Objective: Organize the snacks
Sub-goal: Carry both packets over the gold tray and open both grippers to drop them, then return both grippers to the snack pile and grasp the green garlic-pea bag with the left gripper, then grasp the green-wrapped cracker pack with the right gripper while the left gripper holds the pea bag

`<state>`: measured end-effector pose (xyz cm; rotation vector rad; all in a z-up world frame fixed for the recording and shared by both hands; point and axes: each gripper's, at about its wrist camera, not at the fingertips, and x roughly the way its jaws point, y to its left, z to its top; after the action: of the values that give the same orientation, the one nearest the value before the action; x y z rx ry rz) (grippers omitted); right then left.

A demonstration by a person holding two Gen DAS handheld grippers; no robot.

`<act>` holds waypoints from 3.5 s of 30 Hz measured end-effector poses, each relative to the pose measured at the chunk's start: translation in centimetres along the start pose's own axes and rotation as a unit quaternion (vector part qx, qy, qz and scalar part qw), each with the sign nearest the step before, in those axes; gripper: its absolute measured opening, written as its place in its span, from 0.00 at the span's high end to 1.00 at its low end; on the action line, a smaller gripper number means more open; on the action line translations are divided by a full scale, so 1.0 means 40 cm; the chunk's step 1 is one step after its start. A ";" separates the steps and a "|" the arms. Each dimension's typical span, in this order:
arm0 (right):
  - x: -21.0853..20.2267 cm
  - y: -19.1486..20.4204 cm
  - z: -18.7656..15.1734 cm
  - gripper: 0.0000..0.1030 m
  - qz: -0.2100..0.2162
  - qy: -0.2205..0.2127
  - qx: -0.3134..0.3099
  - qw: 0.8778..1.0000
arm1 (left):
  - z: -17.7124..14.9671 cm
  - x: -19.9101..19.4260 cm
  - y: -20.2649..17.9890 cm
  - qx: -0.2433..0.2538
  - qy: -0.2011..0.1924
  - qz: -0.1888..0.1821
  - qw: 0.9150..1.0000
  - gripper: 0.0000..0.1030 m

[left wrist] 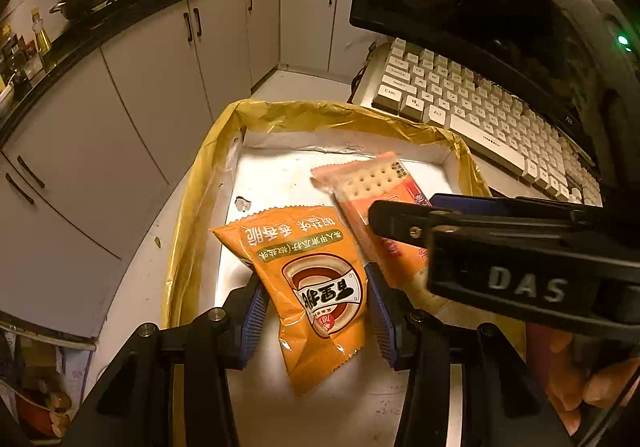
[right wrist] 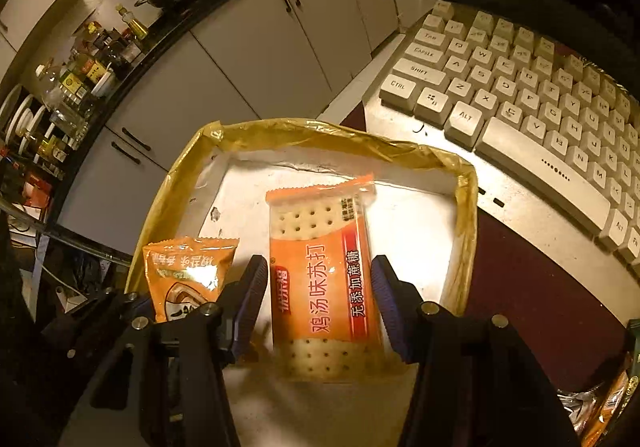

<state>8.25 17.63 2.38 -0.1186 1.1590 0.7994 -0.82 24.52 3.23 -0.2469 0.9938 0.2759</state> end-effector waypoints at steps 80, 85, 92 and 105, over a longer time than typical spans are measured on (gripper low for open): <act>-0.410 -0.529 -0.502 0.43 -0.123 -0.149 0.061 0.979 | -0.293 -0.044 -0.628 0.237 -0.035 -0.175 0.955 0.59; -0.377 -0.503 -0.498 0.42 -0.160 -0.131 0.026 0.978 | -0.292 -0.044 -0.631 0.235 -0.034 -0.177 0.955 0.59; -0.358 -0.491 -0.506 0.55 -0.179 -0.116 0.010 0.977 | -0.294 -0.046 -0.633 0.235 -0.035 -0.174 0.956 0.59; -0.467 -0.533 -0.511 0.56 -0.077 -0.204 0.082 0.972 | -0.291 -0.060 -0.621 0.218 -0.050 -0.180 0.958 0.59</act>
<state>2.61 -16.87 2.96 0.0906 0.8093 0.5536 -2.80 -2.88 1.13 -0.0069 0.8655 -0.2629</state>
